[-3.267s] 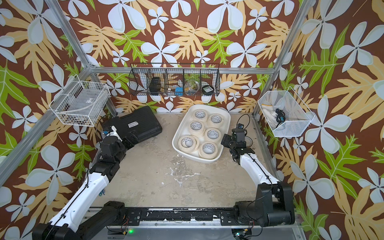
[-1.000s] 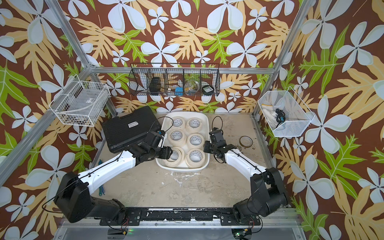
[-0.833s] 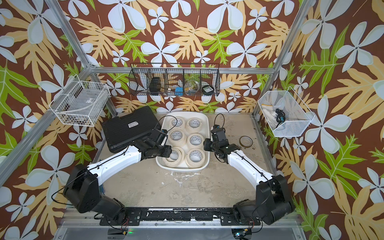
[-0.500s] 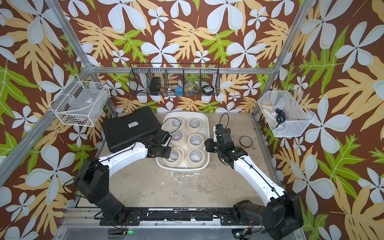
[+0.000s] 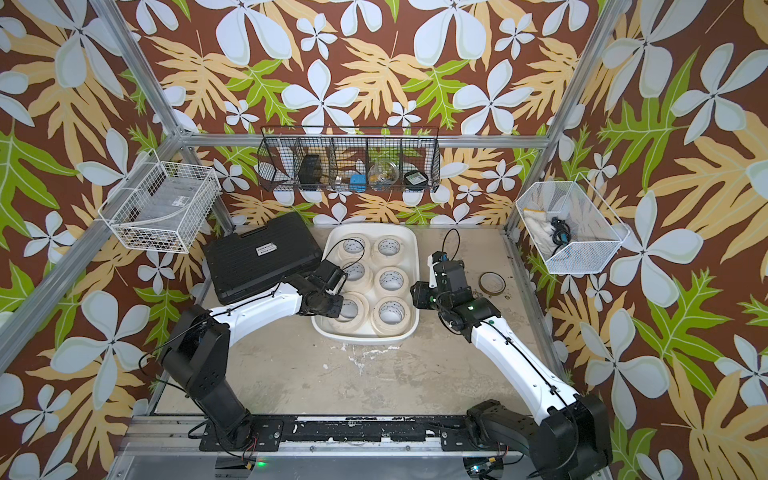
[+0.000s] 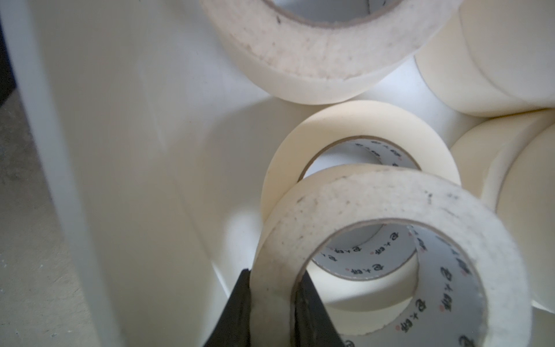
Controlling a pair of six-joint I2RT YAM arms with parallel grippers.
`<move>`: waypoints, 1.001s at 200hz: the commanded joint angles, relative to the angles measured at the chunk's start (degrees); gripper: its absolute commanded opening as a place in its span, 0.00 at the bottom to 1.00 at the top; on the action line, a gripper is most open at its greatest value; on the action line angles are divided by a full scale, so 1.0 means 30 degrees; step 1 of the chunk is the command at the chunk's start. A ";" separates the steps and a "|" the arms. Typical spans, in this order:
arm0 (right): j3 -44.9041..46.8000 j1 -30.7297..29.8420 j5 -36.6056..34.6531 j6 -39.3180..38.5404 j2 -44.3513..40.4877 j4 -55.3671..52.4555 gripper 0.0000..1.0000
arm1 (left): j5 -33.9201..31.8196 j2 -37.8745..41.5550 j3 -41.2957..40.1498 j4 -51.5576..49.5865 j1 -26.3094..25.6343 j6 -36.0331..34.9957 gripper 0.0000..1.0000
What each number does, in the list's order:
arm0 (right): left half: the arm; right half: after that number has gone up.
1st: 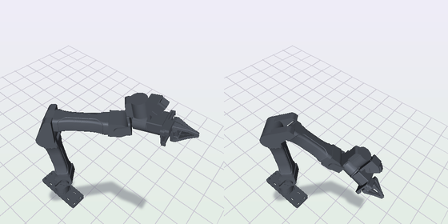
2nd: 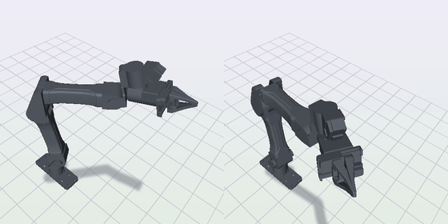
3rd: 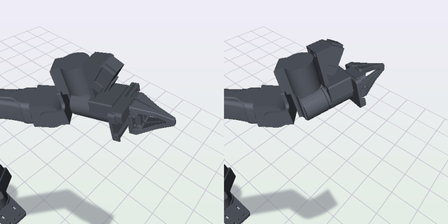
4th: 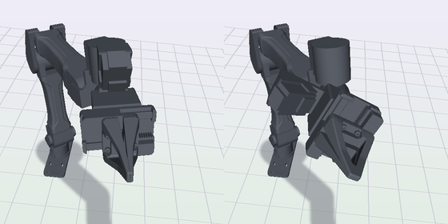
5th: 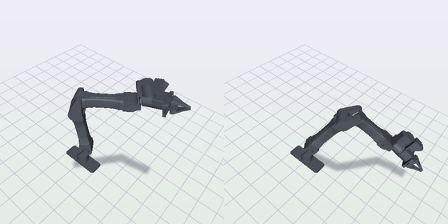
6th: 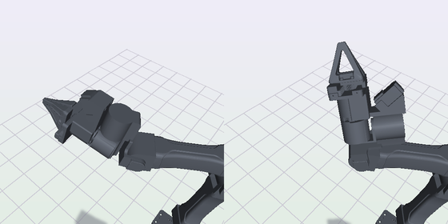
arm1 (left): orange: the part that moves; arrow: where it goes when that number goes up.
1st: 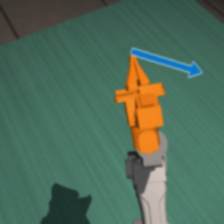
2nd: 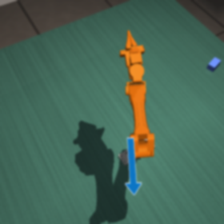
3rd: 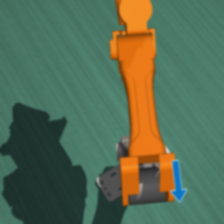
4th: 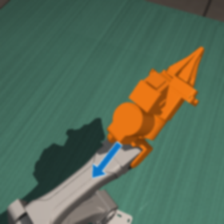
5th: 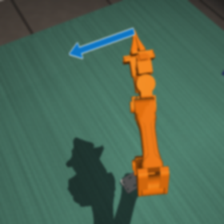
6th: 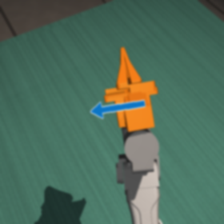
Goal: Take out the art tape in the storage box
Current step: Pick up the art tape from the storage box.
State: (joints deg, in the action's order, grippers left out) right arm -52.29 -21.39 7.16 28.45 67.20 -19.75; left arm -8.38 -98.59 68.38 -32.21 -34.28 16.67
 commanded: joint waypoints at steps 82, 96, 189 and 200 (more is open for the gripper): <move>-0.0459 -0.0016 0.0418 -0.0056 -0.0337 -0.0177 0.47 | 0.0326 0.4011 0.1572 -0.2723 0.2394 0.0325 0.14; -0.0475 -0.0011 0.0437 -0.0078 -0.0299 -0.0179 0.47 | 0.0376 0.4697 0.1073 -0.2690 0.3590 0.0631 0.14; -0.0911 -0.0019 0.0893 -0.0338 0.0100 -0.0416 0.47 | 0.0359 0.4855 -0.3314 0.0138 0.8419 0.3028 0.11; -0.0933 -0.0015 0.0860 -0.0367 0.0049 -0.0452 0.47 | 0.0081 0.4517 -0.3491 0.0401 0.8433 0.3140 0.11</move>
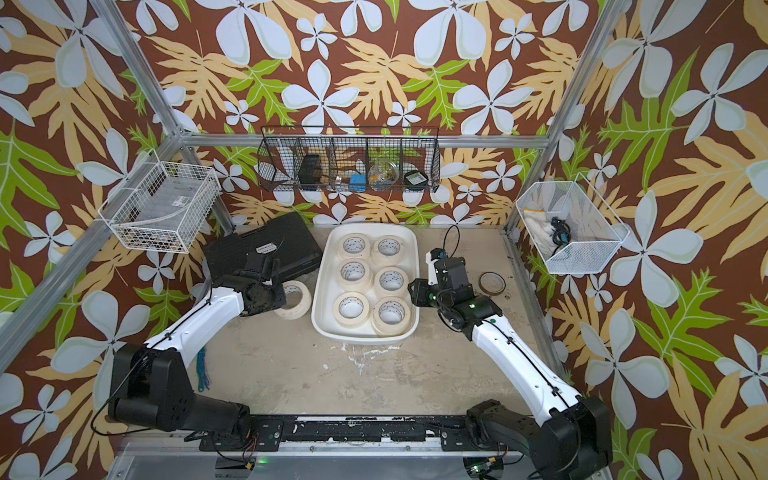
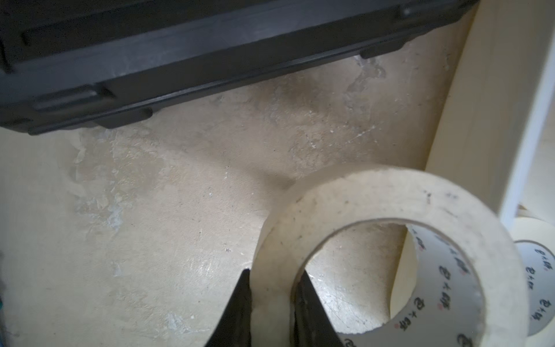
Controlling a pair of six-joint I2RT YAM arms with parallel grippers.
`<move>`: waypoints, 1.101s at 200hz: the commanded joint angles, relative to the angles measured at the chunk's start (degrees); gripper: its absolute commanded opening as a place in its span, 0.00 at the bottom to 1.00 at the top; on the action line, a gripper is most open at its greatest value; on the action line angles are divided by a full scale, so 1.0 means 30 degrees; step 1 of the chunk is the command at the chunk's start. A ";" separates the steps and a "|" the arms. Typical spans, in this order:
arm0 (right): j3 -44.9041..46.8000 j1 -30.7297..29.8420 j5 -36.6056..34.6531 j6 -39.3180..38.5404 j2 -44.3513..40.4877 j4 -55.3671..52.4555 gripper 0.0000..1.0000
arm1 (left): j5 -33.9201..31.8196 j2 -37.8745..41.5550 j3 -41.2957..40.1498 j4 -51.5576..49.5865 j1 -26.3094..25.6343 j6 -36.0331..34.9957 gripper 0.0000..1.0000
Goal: Take out the art tape in the storage box
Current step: Place the art tape at the center of the board.
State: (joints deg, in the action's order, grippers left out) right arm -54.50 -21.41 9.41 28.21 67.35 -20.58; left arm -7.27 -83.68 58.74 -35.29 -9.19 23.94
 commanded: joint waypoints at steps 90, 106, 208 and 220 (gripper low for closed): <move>-0.0371 -0.0351 0.0029 -0.0291 0.0396 -0.0283 0.47 | -0.0010 -0.3032 -0.1063 0.3400 0.0152 0.1346 0.12; -0.0502 -0.0477 -0.0055 -0.0285 0.0503 -0.0318 0.47 | 0.0153 -0.3271 -0.1039 0.3542 0.0162 0.1406 0.14; -0.1170 -0.0905 -0.0347 -0.0563 0.2043 0.0026 0.47 | 0.0259 -0.3676 -0.1268 0.3735 0.0133 0.1408 0.36; -0.1612 -0.0904 -0.0484 -0.0722 0.2640 0.0020 0.47 | 0.0282 -0.3576 -0.1270 0.3684 0.0108 0.1422 0.40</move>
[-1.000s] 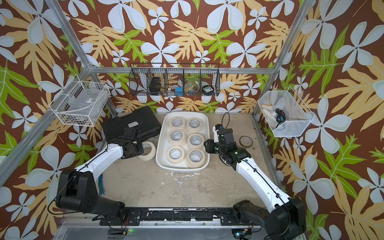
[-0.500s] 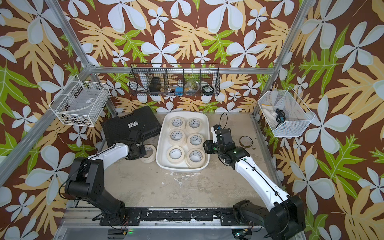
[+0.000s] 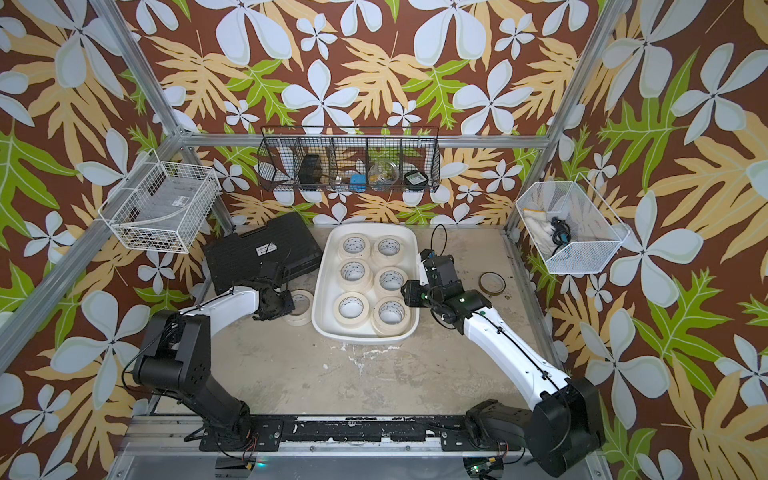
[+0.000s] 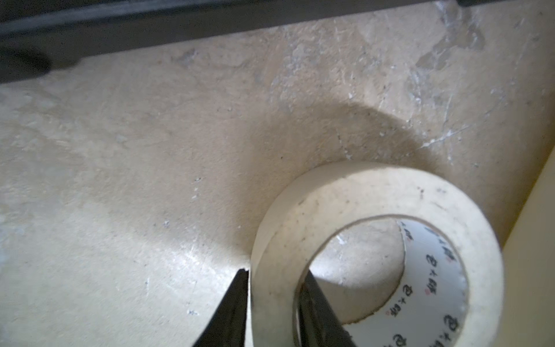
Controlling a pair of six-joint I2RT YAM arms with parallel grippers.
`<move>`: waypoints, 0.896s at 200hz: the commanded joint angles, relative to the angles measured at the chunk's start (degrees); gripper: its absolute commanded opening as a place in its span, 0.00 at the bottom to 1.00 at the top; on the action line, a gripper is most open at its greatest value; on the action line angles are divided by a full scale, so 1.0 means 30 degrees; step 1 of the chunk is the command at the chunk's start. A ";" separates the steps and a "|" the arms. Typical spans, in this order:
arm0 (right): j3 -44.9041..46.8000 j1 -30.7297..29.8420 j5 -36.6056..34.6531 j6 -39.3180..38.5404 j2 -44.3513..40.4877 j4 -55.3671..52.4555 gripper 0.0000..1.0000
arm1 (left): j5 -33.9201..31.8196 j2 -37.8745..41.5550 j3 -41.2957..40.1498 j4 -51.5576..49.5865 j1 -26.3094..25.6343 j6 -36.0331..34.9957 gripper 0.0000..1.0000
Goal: Take out the art tape in the storage box
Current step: Place the art tape at the center of the board.
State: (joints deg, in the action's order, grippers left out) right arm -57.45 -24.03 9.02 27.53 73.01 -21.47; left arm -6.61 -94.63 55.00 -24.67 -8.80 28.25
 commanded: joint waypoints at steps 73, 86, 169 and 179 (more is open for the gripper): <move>-0.5328 -0.0032 -0.2117 -0.2700 0.6356 -0.1581 0.44 | -0.0113 0.2969 0.0445 -0.1572 -0.0007 -0.0589 0.59; -0.6076 -0.0025 -0.2379 -0.3015 0.7234 -0.1874 0.45 | 0.0225 0.3911 0.0353 -0.1807 0.0001 -0.0870 0.61; -0.9427 0.0012 -0.3838 -0.4546 1.1773 -0.3414 0.48 | 0.2924 0.9094 -0.0002 -0.1680 -0.1289 -0.2470 0.62; -0.9627 0.0040 -0.3863 -0.4631 1.2045 -0.3339 0.48 | 0.3167 0.9446 0.0006 -0.1655 -0.1501 -0.2557 0.62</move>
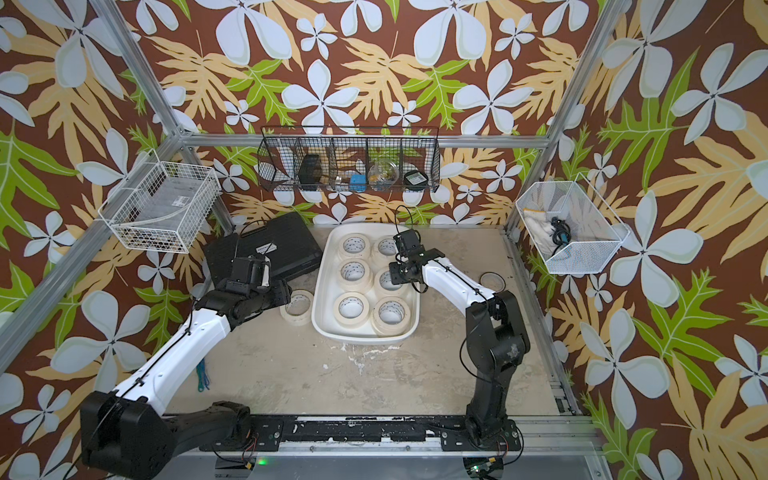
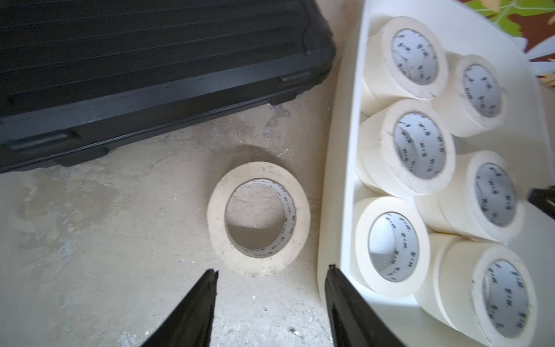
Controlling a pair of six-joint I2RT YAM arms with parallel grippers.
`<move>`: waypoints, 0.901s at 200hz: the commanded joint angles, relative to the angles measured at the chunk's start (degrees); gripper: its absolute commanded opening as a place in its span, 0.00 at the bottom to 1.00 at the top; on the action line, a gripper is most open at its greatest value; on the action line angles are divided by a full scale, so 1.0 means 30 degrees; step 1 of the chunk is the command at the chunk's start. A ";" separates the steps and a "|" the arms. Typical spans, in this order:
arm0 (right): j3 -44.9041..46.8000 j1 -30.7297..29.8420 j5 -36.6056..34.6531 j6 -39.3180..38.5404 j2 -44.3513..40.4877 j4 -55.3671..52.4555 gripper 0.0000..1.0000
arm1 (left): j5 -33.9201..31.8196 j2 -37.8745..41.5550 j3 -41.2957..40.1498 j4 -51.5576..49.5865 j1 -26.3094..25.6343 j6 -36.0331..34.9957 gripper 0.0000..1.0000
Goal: Take out the art tape in the storage box
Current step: Place the art tape at the center of the board, then pick up the art tape from the storage box.
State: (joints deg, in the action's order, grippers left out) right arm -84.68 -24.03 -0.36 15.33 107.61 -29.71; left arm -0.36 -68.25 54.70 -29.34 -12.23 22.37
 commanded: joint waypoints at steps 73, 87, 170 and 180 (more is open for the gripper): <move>-0.2653 0.0276 -0.1070 -0.1186 0.2864 -0.1433 0.49 | 0.0898 0.1332 -0.0556 0.0377 -0.1395 -0.1098 0.62; -0.2839 0.0306 -0.0730 -0.1144 0.3134 -0.1465 0.48 | 0.1070 0.1294 -0.0402 0.0320 -0.1515 -0.1107 0.62; -0.1717 0.0254 0.0323 -0.0344 0.1440 -0.1258 0.11 | -0.0551 0.0253 0.2322 -0.0826 -0.3930 -0.0377 0.62; -0.1488 0.0171 0.0333 -0.0171 0.0893 -0.1253 0.11 | -0.0876 -0.0151 0.2919 -0.1001 -0.4644 -0.0231 0.62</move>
State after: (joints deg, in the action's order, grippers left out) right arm -90.24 -23.16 -0.30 13.32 113.38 -34.39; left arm 0.23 -66.83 60.31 -30.15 -23.11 20.73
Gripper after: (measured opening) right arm 0.139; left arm 0.619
